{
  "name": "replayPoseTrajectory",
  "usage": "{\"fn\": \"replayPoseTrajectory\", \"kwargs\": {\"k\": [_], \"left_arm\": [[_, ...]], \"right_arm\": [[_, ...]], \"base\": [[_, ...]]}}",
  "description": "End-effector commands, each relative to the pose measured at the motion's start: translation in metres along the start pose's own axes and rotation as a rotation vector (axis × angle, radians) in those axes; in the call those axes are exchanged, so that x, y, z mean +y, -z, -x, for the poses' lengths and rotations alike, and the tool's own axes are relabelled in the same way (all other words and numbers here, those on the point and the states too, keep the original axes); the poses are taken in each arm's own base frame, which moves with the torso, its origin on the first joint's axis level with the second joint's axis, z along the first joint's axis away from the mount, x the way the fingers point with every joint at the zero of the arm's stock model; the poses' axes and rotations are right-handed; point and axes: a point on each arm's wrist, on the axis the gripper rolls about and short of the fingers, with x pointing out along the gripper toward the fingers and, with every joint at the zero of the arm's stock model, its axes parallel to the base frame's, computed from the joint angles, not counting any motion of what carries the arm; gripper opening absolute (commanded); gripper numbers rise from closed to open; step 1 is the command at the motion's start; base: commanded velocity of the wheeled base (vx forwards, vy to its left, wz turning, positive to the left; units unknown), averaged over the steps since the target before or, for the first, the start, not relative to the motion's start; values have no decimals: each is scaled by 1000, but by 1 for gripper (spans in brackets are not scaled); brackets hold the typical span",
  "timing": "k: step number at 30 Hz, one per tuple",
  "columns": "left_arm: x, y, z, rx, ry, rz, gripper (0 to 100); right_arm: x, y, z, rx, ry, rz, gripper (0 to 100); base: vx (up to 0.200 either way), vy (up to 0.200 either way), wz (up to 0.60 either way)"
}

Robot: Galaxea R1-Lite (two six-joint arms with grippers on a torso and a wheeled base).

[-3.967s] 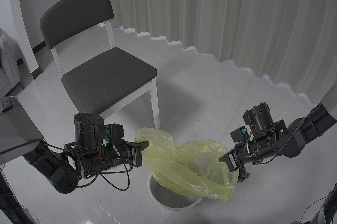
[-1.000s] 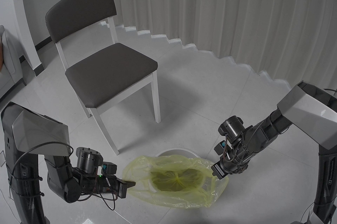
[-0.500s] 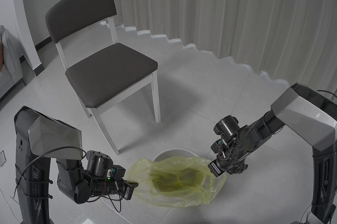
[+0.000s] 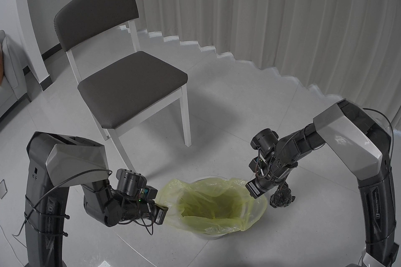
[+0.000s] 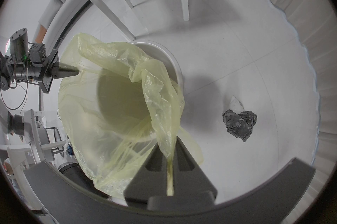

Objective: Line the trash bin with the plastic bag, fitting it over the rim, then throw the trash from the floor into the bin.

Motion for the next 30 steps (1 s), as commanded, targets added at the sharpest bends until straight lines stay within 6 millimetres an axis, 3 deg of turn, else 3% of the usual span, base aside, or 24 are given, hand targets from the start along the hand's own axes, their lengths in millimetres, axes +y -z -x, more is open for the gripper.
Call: {"fn": "replayPoseTrajectory", "kwargs": {"k": [1,6,9,12,15,22,30], "left_arm": [[-1,-2,5,3,-7,3,0],[-19,13,32,54,28,1,0],[-32,26,56,88,76,3,0],[-35,30,62,99,91,4,0],[-37,31,59,109,91,-10,0],[-36,35,20,102,-25,-75,0],[-35,18,9,126,-36,-101,0]], "right_arm": [[-6,5,-10,46,3,-12,0],[3,25,9,90,-5,2,0],[10,43,32,103,-18,24,0],[12,52,41,113,-12,41,0],[12,55,40,121,-9,43,0],[4,46,16,72,73,96,0],[-17,27,-8,68,117,140,0]], "base": [[0,0,0],[0,0,0],[0,0,0],[0,0,0],[0,0,0],[0,0,0],[0,0,0]]}}
